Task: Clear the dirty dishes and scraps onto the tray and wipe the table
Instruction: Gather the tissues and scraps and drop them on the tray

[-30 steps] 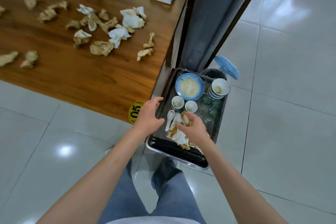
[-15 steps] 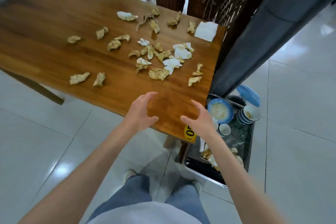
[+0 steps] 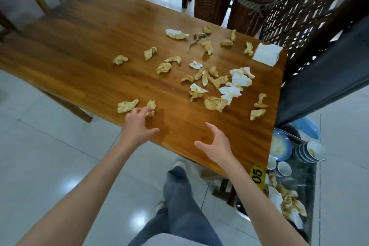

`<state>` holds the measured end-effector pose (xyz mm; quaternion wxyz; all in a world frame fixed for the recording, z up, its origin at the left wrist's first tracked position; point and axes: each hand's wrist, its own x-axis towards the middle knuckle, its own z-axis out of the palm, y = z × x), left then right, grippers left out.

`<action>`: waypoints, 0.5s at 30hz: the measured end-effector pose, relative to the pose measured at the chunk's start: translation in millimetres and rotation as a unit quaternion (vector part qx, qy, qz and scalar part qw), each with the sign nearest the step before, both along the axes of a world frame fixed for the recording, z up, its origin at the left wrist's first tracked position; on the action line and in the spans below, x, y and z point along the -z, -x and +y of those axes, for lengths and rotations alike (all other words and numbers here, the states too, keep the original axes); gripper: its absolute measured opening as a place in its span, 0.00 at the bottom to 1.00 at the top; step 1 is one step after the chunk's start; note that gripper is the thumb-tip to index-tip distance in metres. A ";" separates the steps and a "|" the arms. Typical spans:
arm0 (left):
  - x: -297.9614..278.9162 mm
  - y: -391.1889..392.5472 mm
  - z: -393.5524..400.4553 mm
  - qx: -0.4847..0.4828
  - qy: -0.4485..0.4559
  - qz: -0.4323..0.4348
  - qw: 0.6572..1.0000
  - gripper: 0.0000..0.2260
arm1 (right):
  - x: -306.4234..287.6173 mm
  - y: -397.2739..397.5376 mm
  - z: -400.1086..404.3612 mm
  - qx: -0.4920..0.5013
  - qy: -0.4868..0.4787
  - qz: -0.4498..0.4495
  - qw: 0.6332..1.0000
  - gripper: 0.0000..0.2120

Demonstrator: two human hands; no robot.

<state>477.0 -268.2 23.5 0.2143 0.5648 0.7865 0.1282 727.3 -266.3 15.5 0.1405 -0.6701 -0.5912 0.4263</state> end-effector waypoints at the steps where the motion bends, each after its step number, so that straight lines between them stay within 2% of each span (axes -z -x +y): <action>1: 2.5 7.0 10.6 -0.003 0.004 0.009 1.000 0.31 | 3.7 5.7 10.4 0.003 0.005 -0.003 1.000 0.36; 6: 17.0 29.8 65.2 -0.007 0.023 0.027 0.999 0.33 | 19.4 26.7 73.3 0.014 -0.007 -0.022 1.000 0.36; 11: 34.9 31.7 94.9 -0.070 0.146 0.075 0.984 0.42 | 28.9 37.7 125.8 0.075 -0.015 -0.109 0.991 0.37; 15: 50.8 34.3 100.5 -0.131 0.184 0.065 0.972 0.47 | 36.4 41.7 156.6 0.129 0.056 -0.174 0.975 0.48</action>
